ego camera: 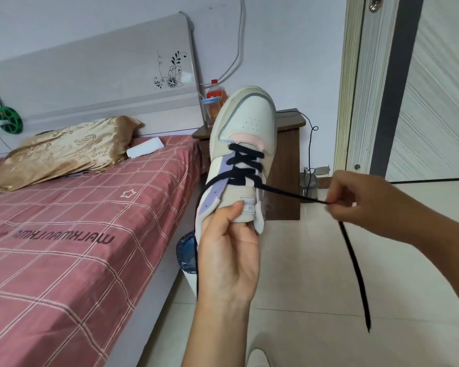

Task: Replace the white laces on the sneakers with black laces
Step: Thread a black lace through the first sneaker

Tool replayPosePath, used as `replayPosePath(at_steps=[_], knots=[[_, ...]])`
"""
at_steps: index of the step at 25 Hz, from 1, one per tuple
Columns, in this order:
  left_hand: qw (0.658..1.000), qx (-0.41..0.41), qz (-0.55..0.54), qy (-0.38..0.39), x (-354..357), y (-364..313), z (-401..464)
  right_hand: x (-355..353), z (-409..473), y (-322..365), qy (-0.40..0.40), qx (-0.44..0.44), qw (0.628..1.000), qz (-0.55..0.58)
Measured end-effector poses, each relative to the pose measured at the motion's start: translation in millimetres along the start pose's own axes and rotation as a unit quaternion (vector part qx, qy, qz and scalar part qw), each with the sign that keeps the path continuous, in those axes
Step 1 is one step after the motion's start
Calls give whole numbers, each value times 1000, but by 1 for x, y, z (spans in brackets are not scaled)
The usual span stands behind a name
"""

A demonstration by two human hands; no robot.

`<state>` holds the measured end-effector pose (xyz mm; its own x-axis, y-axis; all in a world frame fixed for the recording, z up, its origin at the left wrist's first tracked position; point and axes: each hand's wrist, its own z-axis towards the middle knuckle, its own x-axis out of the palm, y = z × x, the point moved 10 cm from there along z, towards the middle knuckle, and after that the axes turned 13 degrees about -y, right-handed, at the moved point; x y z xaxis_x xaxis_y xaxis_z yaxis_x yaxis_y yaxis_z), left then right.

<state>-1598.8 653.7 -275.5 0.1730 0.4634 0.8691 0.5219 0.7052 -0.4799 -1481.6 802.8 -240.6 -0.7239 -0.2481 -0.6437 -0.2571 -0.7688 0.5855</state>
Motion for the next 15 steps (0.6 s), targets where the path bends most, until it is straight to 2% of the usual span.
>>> replayPosePath(at_steps=[2,3,5,7,10,15], knots=[[1000,-8,-3,5,0,4,-1,24,-11,17,86,-8,995,56],[1000,-7,4,20,2,5,-2,30,-15,30,97,-1,989,115],[999,-4,21,43,3,8,-4,31,-16,46,55,41,961,268],[999,-12,29,39,3,15,-5,35,-15,50,20,86,932,353],[999,-18,29,42,1,20,-4,46,-16,47,18,140,911,387],[997,-27,57,47,0,25,-4,52,-19,38,80,148,893,417]])
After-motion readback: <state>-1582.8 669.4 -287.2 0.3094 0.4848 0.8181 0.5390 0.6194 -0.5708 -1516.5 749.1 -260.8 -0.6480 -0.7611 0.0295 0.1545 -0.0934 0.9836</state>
